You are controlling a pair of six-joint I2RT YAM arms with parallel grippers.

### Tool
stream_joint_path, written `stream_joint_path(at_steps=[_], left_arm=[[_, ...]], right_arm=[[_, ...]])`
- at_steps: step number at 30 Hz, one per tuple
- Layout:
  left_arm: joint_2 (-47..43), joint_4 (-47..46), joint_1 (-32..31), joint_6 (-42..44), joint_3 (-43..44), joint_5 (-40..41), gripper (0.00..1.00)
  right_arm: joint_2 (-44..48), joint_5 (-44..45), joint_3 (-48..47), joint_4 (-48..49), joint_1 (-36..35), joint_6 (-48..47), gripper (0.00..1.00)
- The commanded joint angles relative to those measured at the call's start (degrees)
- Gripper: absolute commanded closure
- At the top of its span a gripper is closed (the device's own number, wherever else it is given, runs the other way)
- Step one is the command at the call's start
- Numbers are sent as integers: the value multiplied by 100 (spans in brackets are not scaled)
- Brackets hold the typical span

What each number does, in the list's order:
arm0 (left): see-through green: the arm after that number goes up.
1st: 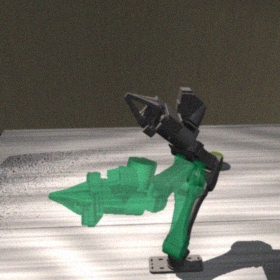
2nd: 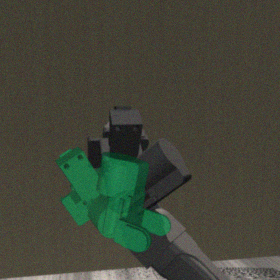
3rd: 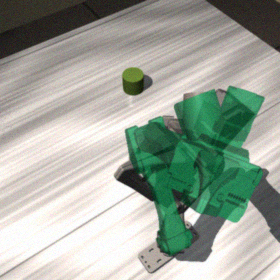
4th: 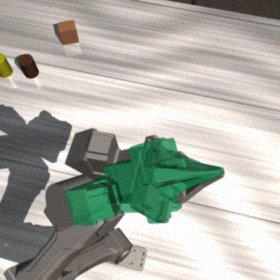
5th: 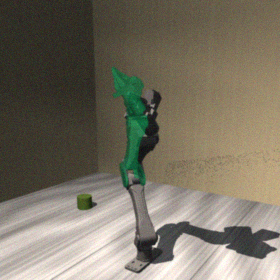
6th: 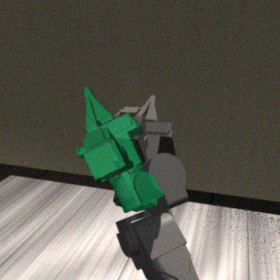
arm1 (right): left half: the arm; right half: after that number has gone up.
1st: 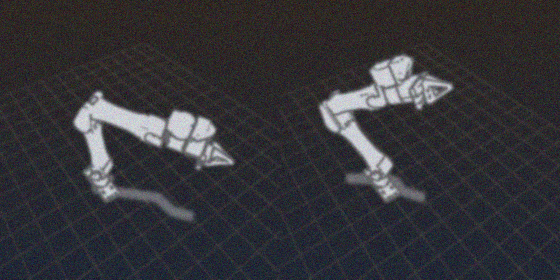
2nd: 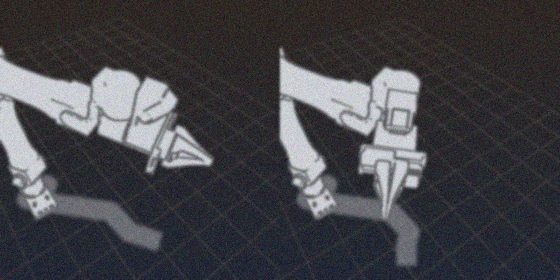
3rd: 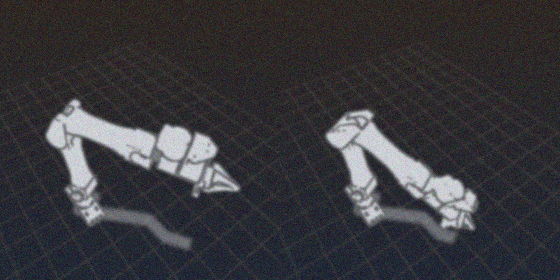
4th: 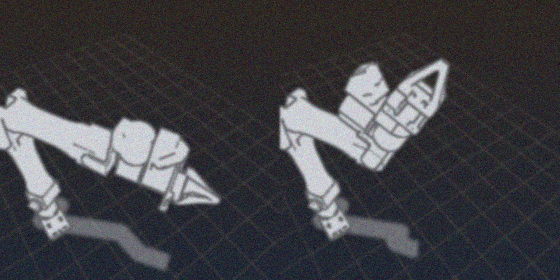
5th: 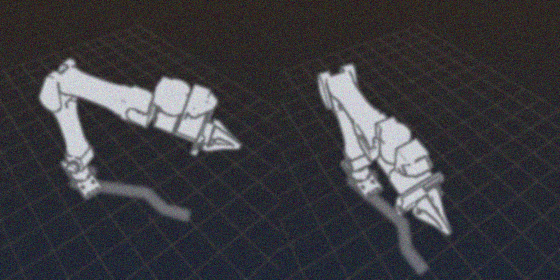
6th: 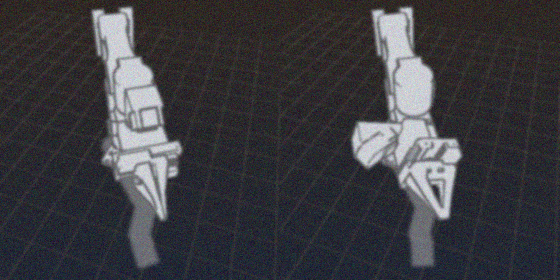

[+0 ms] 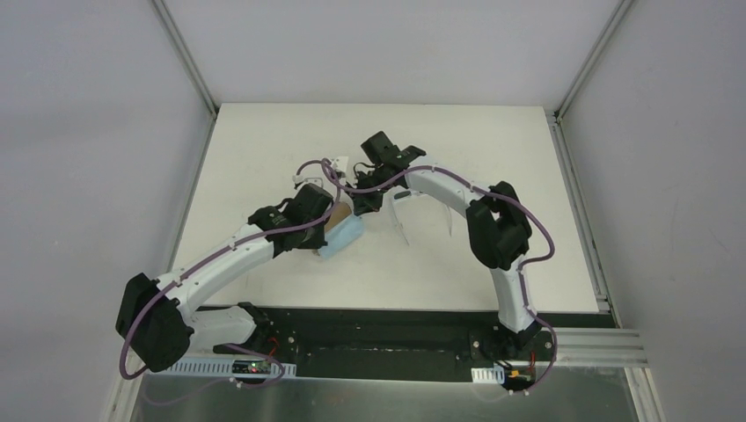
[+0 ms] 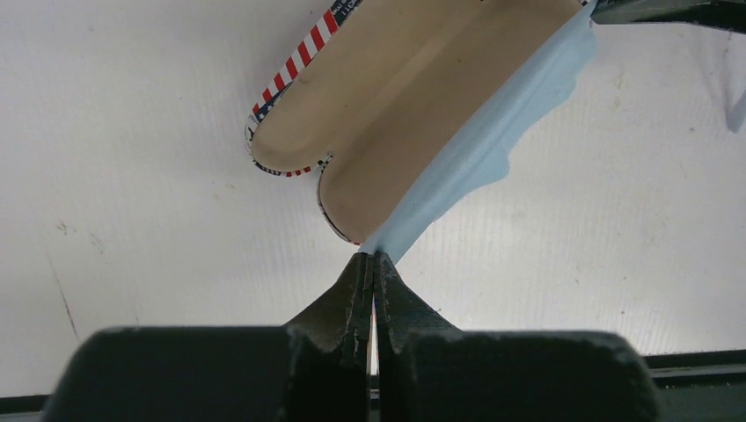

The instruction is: Organize the sunglasses

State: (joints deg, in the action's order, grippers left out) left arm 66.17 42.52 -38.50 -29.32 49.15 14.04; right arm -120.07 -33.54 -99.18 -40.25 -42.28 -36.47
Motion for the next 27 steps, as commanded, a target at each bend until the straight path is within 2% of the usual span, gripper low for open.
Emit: stream_joint_path(at_steps=[1, 27], left_arm=[[165, 46, 66, -34, 208, 203, 100], [664, -216, 261, -135, -179, -245, 100]], right_arm=[[-186, 212, -356, -61, -52, 33, 100], [-1162, 343, -1640, -887, -157, -232, 100]])
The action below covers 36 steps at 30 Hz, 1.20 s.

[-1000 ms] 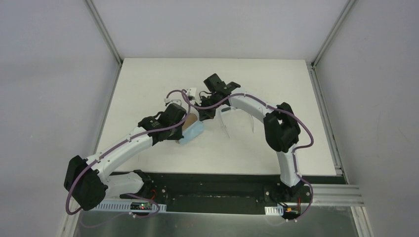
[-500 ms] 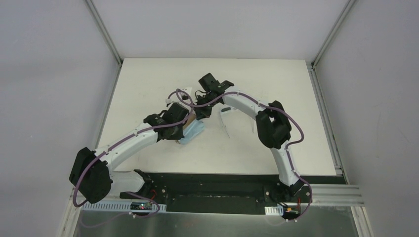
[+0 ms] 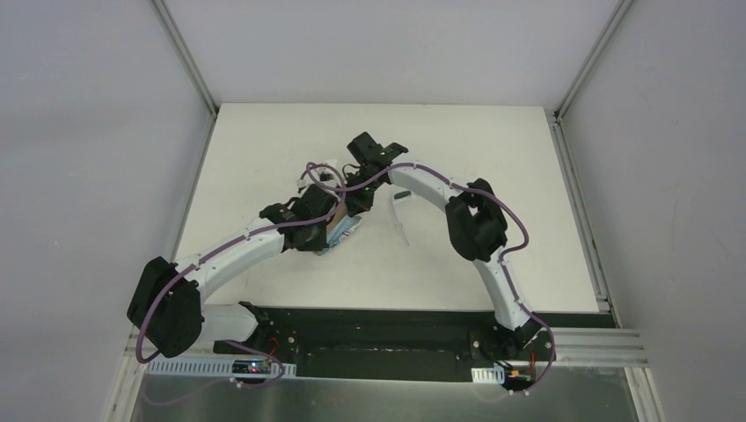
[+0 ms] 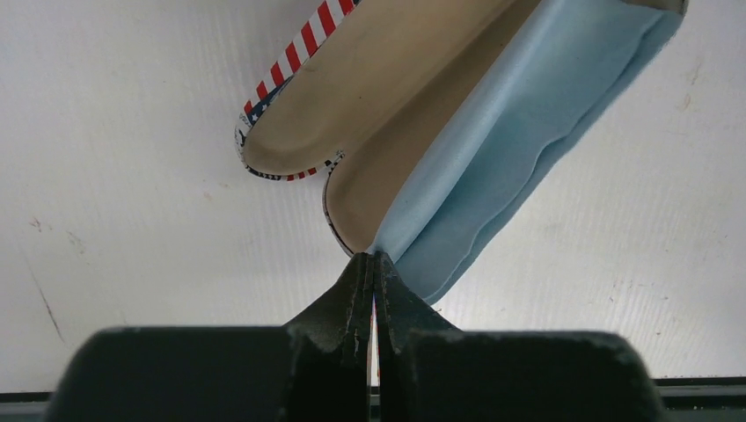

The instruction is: Organize the sunglasses

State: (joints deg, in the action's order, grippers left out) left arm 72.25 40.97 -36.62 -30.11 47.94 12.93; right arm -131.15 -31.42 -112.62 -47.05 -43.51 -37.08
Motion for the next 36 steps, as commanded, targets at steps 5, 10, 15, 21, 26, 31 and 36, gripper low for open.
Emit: stream_joint_path(at_steps=[5, 10, 15, 21, 26, 31, 36], left_arm=[[87, -123, 83, -52, -130, -160, 100], [176, -172, 81, -23, -162, -250, 100], [220, -178, 85, -13, -162, -256, 100], [189, -169, 96, -47, -171, -162, 100], [197, -159, 94, -83, -196, -113, 100], [190, -126, 103, -105, -180, -86, 100], [184, -100, 109, -128, -163, 11, 100]], right_arm=[[-63, 157, -287, -284, -53, -246, 100], [-109, 145, -287, -382, -53, -304, 100], [-137, 119, -287, -384, -61, -309, 100], [-173, 143, -294, -307, -100, -269, 100], [-185, 198, -282, -191, -131, -206, 100], [-199, 237, -330, -157, -141, -192, 100], [-227, 267, -332, -151, -153, -180, 100]])
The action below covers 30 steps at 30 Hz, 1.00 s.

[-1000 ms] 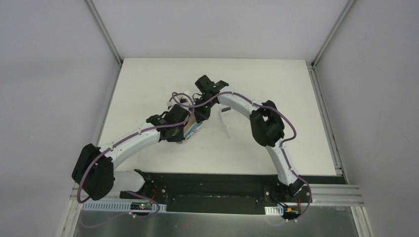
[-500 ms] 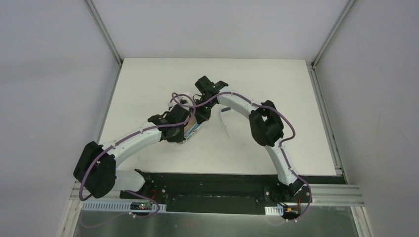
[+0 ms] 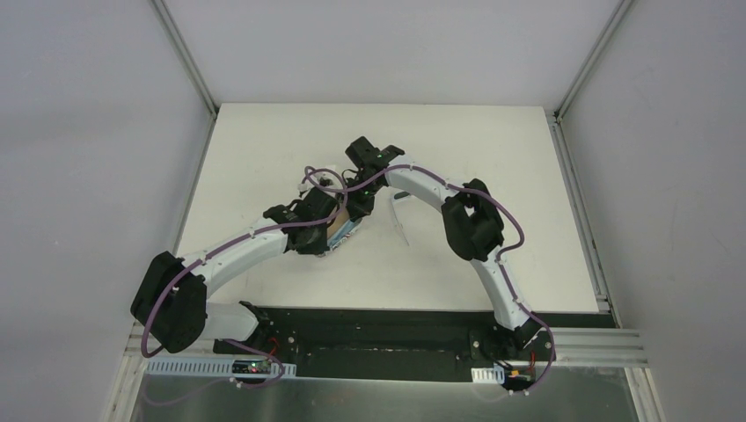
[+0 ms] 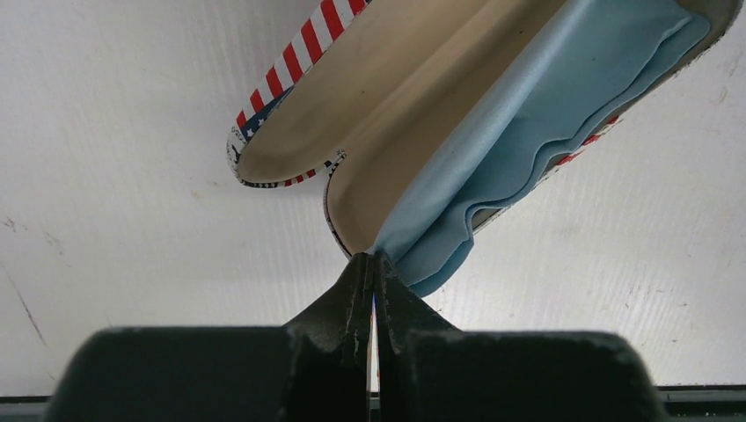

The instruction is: Organize the sunglasses

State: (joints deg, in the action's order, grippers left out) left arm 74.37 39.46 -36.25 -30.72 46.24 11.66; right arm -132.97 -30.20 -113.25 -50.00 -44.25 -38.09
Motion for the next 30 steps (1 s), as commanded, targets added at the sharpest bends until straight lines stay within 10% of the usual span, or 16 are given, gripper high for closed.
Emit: stream_joint_path(at_steps=[1, 26, 30], left_arm=[[-16, 60, 74, -72, 8, 161, 100], [31, 121, 92, -71, 86, 183, 97], [-58, 178, 86, -72, 162, 188, 82]], right_arm=[[-45, 142, -268, 142, -83, -64, 100], [17, 290, -159, 308, -104, 205, 89], [75, 312, -135, 380, -111, 341, 81]])
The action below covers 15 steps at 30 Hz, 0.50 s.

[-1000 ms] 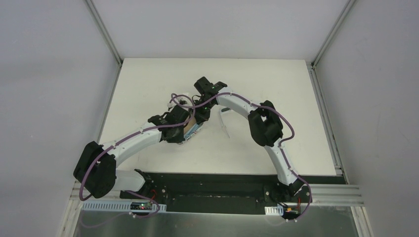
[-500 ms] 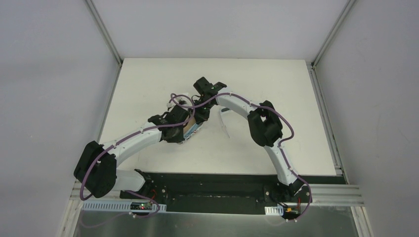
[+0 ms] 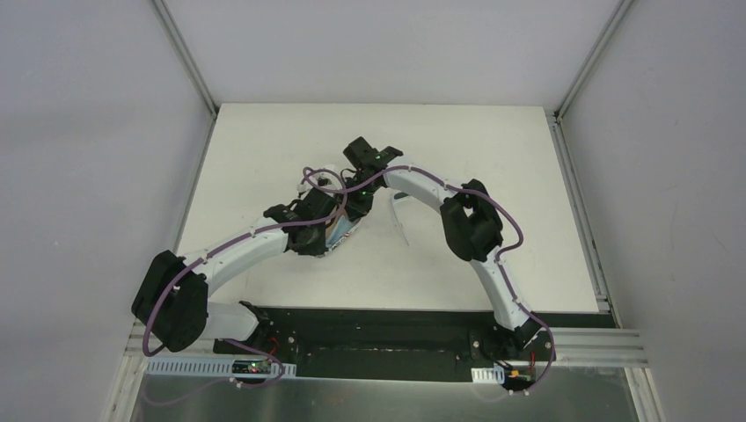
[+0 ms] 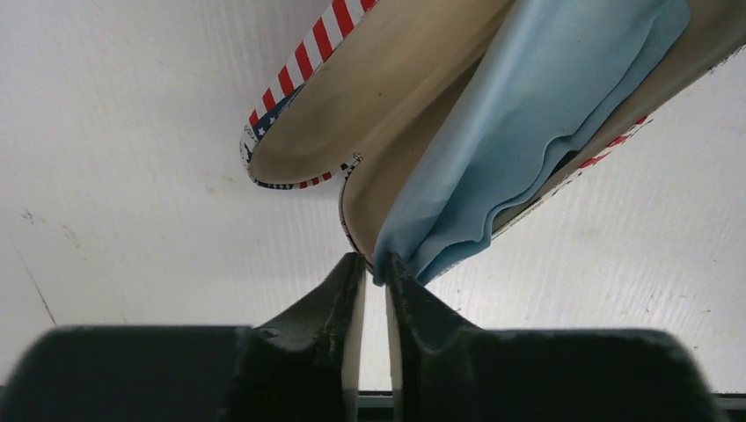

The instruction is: Organize the sunglasses

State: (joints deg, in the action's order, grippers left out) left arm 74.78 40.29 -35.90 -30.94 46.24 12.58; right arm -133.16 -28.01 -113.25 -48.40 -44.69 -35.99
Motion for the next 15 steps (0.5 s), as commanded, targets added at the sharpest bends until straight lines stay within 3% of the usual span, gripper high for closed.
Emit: stream_joint_path(at_steps=[1, 6, 15], left_arm=[[-130, 100, 56, -52, 181, 116, 76], [-251, 135, 57, -36, 280, 200, 65], [-611, 189, 57, -12, 522, 309, 59]], right_arm=[[109, 98, -126, 237, -68, 146, 80], [260, 88, 13, 288, -68, 224, 78], [885, -4, 515, 591, -58, 434, 76]])
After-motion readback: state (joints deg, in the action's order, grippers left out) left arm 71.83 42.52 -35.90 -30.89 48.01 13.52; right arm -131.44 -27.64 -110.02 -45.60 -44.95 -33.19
